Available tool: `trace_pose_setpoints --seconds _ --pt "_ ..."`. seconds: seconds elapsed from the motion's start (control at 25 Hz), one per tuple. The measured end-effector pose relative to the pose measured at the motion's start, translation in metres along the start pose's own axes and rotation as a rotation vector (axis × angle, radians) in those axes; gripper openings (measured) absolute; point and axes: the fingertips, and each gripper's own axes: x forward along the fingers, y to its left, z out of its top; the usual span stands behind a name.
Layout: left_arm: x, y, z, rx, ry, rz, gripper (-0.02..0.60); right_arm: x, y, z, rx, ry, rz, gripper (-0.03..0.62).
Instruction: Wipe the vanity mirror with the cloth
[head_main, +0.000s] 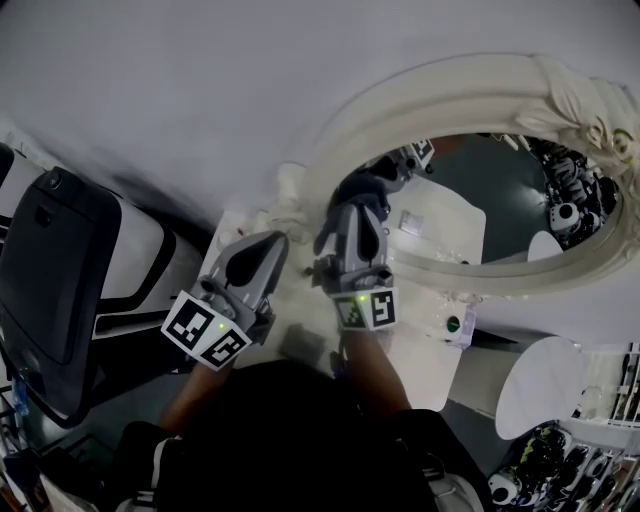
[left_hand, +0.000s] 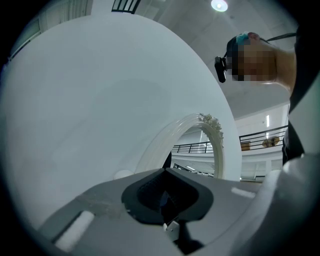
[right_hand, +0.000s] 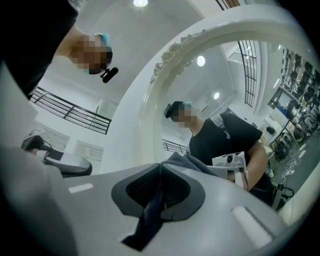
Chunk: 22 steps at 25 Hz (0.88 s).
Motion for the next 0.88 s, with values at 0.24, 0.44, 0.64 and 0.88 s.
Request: trace_pose_setpoints --seconds 0.24,0.44,0.64,0.88 --pt "-0.012 -0.016 0.006 0.01 -0.023 -0.025 0.005 -0.013 0.013 0.032 0.007 -0.027 -0.012 0.023" --pt "-0.019 -0.03 0.005 0.003 -0.028 -0.045 0.005 -0.031 0.014 0.054 0.03 -0.033 -0.052 0.023" --pt "-0.027 -0.04 -0.001 0.007 -0.007 -0.046 0.005 -0.052 0.012 0.066 0.064 0.0 -0.117 0.023" --pt "-0.035 -0.044 -0.01 -0.02 -0.005 -0.061 0.005 -0.072 0.023 0.075 0.009 0.043 -0.142 0.023"
